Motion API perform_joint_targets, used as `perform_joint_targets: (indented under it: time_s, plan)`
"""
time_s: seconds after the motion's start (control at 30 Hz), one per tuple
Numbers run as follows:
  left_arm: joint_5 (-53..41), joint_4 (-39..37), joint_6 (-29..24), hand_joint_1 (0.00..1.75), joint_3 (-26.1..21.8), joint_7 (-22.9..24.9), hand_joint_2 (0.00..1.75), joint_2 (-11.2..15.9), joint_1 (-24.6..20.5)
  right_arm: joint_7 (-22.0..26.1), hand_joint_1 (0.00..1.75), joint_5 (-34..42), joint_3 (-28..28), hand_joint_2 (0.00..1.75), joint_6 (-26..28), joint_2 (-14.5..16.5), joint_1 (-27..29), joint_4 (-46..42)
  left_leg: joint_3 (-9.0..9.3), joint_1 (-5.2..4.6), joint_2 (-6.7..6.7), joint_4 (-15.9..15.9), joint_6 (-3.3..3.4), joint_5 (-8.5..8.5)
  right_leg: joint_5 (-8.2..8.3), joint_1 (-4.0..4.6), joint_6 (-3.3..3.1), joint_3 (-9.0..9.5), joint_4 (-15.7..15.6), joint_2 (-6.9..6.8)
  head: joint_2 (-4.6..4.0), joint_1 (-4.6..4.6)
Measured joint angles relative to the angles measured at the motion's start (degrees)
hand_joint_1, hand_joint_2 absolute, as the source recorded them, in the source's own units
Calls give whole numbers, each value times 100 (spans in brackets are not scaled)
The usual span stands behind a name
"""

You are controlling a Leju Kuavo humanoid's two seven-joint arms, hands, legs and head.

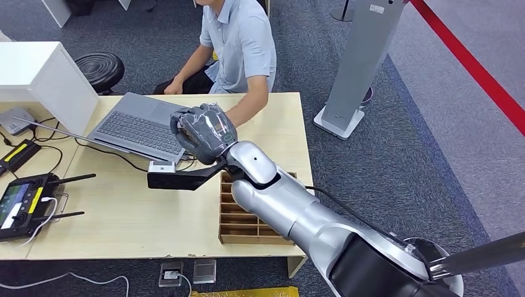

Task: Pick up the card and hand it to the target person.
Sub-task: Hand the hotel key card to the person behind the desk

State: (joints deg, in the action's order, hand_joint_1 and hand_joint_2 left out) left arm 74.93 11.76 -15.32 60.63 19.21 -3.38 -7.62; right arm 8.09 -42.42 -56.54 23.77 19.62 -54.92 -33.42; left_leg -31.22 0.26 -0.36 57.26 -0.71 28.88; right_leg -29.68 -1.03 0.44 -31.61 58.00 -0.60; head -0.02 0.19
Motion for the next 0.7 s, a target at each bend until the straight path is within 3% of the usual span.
perform_joint_targets:
  time_s: [0.23,0.43,0.47,0.57,0.6,0.7]
  plan:
    - [11,0,62,0,-2,0,0,25,11,-38,175,27,-374,175,253,16,-1,200,0,0,0,0,0,0,0,0,0,1,0,0,0,7]
    - [13,0,159,0,-2,-4,0,40,22,-266,175,-203,-542,175,787,18,-16,296,0,0,0,0,0,0,0,0,0,0,-1,0,0,5]
    - [11,0,182,0,-2,-4,0,45,23,-298,154,-236,-558,175,859,18,-19,304,1,0,0,0,0,0,0,0,0,0,-1,0,0,4]
    - [-3,0,246,0,-2,-1,0,65,28,-337,24,-257,-582,175,960,18,-26,331,1,0,0,0,0,0,0,0,0,0,0,0,0,2]
    - [-12,0,257,0,-2,2,0,70,29,-341,0,-243,-589,175,966,18,-29,340,1,0,1,0,0,0,0,0,0,0,0,1,0,1]
    - [-34,0,266,0,-2,25,0,77,30,-273,0,-25,-602,175,896,18,-35,365,1,0,1,0,0,0,0,0,0,0,0,1,0,3]
